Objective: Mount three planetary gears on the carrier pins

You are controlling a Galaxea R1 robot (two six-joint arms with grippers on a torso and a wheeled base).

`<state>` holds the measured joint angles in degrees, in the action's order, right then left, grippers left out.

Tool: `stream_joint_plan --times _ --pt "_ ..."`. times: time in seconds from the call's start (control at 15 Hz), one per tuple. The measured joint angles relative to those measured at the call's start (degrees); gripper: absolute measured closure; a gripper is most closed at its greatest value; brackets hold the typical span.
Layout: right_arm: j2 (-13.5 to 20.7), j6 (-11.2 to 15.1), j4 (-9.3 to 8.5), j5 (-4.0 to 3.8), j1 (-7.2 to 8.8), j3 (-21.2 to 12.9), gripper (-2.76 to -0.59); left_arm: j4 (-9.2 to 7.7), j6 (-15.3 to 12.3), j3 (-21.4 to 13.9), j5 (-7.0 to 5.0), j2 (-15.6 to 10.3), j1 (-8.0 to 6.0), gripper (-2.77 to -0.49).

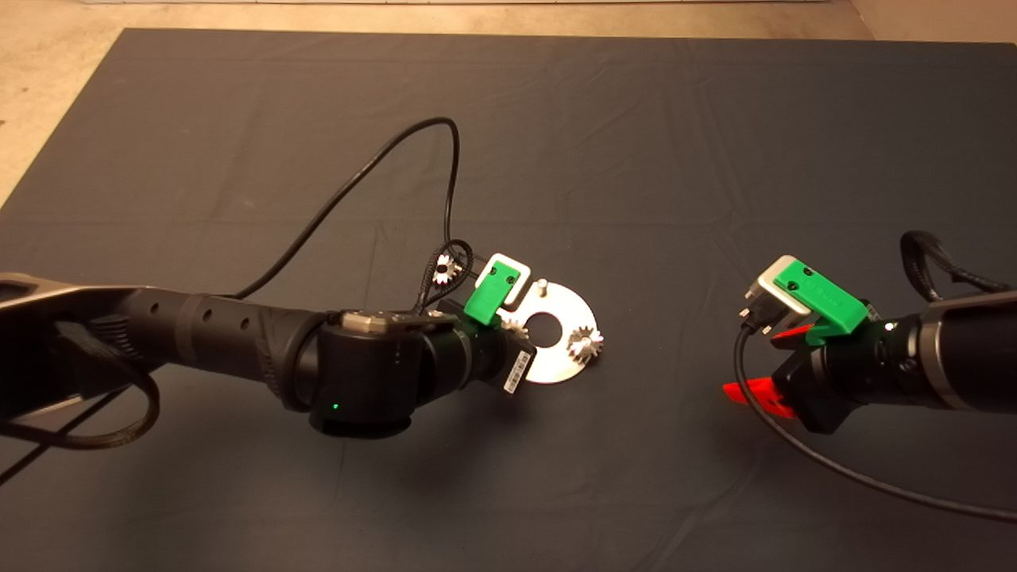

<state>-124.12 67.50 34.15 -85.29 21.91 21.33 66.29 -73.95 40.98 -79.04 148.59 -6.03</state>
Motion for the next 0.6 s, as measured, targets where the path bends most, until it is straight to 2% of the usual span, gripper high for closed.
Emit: stream_joint_plan --times 0.13,0.6 --pt "-0.11 0.00 0.00 -0.05 0.00 0.02 -2.02 1.68 -0.39 -0.02 0.18 -0.02 1.11 -0.83" --pt "-0.35 -0.11 -0.02 -0.11 0.00 0.05 -2.02 2.50 -0.77 0.00 0.16 -0.02 1.11 -0.83"
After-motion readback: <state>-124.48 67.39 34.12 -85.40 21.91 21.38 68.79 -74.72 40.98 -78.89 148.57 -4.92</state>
